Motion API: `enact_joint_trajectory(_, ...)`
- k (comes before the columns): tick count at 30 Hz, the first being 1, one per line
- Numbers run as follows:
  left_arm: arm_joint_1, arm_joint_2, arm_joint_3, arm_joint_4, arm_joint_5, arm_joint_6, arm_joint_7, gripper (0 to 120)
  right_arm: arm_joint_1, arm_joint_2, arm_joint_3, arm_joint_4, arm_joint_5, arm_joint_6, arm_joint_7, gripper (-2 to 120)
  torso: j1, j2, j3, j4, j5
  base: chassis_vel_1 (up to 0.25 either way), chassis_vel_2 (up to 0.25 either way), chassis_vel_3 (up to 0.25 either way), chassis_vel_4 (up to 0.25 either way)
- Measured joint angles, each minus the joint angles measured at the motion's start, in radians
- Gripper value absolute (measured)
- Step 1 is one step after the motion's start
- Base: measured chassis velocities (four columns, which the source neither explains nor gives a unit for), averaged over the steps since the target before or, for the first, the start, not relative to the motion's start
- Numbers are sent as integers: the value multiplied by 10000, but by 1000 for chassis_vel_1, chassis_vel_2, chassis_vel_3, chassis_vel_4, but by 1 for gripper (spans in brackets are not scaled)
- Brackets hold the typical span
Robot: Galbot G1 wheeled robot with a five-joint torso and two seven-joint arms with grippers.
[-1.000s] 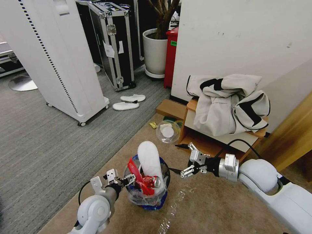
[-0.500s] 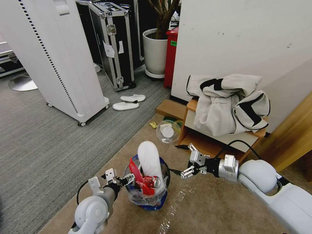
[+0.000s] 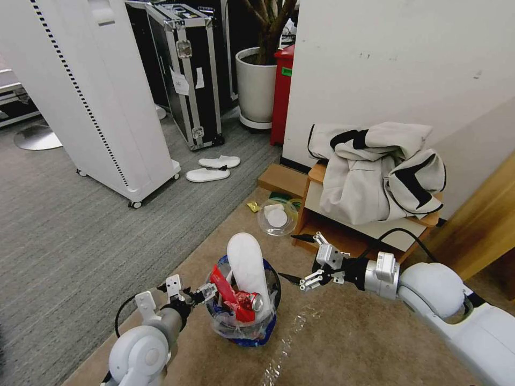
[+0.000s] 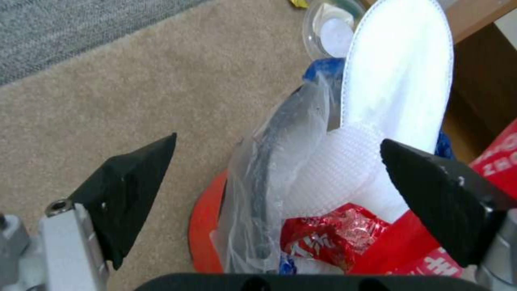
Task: Pick up the trash bin and place the garbage on the floor into it.
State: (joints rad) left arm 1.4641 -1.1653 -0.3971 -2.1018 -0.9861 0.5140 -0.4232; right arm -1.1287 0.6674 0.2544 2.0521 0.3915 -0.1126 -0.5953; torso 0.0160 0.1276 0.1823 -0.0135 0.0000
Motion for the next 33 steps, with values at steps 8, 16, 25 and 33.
enact_joint_trajectory(8,214,87,-145,-383,495,-50,163,100,-711,40,770,298,78,26,257,100,0,0,0,0,0,0,0,0,0)
enact_joint_trajectory(16,680,296,-474,-962,1959,-966,1100,100,-2302,573,2451,775,322,254,891,100,-3,0,0,0,1,0,0,0,0)
enact_joint_trajectory(25,963,210,-511,-1081,3813,-2220,2716,100,-4012,1349,4003,1345,334,863,1631,100,-3,0,0,1,0,0,0,0,0)
enact_joint_trajectory(33,1728,-153,-583,-1398,6244,-3740,3822,100,-5576,3410,4572,1885,-537,2255,3073,100,-2,0,-1,1,-1,0,0,0,0)
